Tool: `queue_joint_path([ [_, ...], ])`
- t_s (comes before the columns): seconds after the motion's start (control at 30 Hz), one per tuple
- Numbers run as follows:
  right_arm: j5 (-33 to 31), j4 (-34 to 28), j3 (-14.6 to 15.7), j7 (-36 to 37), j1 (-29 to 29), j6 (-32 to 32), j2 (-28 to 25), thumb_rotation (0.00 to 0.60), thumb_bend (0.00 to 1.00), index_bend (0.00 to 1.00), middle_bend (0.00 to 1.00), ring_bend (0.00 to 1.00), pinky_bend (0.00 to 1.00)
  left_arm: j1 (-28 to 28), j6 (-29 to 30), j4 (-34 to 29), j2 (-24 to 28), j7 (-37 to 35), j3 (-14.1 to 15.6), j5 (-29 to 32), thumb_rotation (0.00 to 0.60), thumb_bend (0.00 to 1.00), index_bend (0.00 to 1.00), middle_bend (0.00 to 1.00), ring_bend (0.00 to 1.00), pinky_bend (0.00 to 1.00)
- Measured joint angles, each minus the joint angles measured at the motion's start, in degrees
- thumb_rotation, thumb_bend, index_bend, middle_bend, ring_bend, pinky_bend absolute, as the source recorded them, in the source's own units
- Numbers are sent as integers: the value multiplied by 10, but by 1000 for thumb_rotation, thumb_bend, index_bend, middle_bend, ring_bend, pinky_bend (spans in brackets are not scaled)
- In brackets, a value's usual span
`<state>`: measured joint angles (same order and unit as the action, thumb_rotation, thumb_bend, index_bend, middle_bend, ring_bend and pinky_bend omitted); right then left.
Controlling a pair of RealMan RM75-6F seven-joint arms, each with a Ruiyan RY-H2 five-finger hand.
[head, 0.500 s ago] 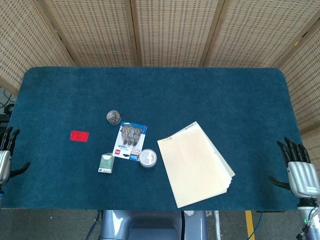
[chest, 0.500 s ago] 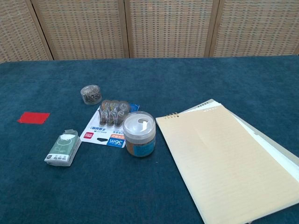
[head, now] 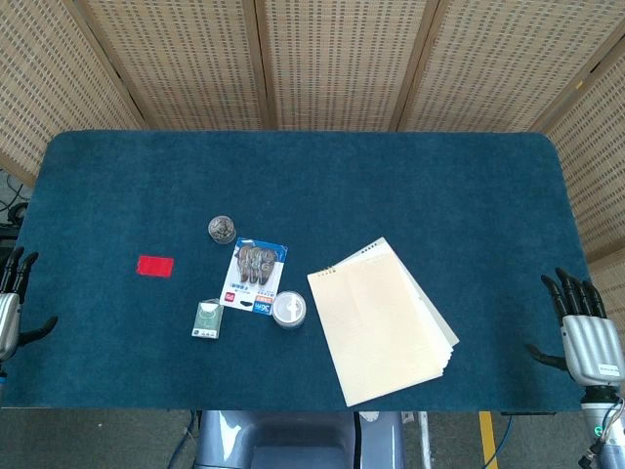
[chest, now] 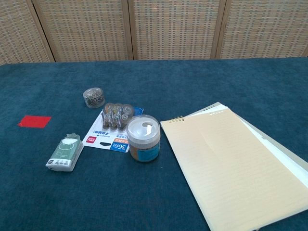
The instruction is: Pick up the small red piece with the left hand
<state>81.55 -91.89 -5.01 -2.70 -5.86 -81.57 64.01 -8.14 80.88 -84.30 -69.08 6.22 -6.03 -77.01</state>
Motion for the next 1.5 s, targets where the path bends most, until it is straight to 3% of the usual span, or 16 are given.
queue_joint_path([
  [1.23, -6, 2, -1, -8, -1, 4, 3, 600, 55, 0, 0, 0, 0, -7, -10, 10, -3, -10, 2, -8, 600, 215, 3, 0, 0, 0],
  [1.5, -8, 3, -2, -13, -3, 6, 6, 600, 53, 0, 0, 0, 0, -17, -22, 22, -11, -11, 2, -11, 600, 243, 176, 0, 0, 0],
])
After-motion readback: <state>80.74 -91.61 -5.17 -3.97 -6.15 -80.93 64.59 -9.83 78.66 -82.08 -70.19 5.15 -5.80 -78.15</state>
